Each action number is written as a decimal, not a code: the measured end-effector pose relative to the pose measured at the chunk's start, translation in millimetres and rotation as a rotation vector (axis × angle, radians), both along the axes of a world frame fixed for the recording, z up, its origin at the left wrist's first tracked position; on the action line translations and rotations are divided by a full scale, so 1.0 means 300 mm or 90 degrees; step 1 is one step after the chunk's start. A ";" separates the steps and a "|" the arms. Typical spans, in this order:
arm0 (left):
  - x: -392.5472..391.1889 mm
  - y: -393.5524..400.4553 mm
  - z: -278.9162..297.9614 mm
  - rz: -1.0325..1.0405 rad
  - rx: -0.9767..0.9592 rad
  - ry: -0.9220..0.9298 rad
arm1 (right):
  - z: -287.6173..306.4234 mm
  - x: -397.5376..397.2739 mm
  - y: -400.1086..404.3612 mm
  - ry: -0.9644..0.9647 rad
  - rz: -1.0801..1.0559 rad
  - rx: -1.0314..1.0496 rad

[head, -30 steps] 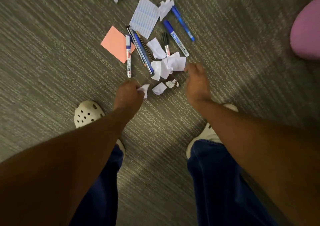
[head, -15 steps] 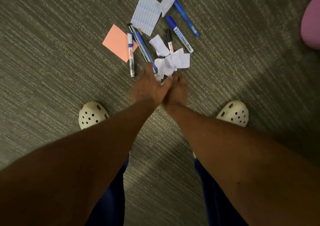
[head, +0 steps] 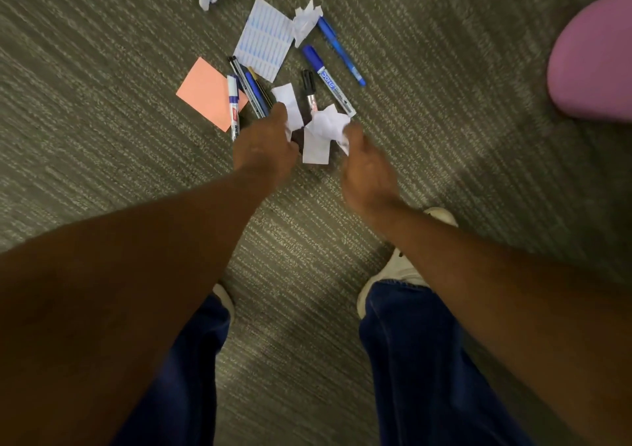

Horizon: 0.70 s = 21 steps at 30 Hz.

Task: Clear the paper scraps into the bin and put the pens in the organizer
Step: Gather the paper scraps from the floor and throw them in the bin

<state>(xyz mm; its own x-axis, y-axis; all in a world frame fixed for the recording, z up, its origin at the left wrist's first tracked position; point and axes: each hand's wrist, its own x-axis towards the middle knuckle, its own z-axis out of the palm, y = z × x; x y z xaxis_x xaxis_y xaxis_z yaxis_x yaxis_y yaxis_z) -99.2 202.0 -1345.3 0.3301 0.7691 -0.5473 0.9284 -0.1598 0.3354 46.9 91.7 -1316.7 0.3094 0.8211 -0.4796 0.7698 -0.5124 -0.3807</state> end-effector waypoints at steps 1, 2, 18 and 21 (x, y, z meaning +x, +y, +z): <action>-0.018 -0.003 0.001 0.019 0.014 -0.016 | -0.013 0.016 0.028 -0.020 0.048 -0.016; -0.035 -0.010 0.003 0.036 0.026 -0.031 | -0.028 0.027 0.055 -0.039 0.101 -0.047; -0.073 -0.073 -0.023 0.146 -0.040 0.002 | -0.112 0.020 0.145 -0.056 0.085 0.016; -0.057 -0.039 -0.052 0.170 -0.063 0.046 | -0.067 0.023 0.101 -0.015 -0.102 0.074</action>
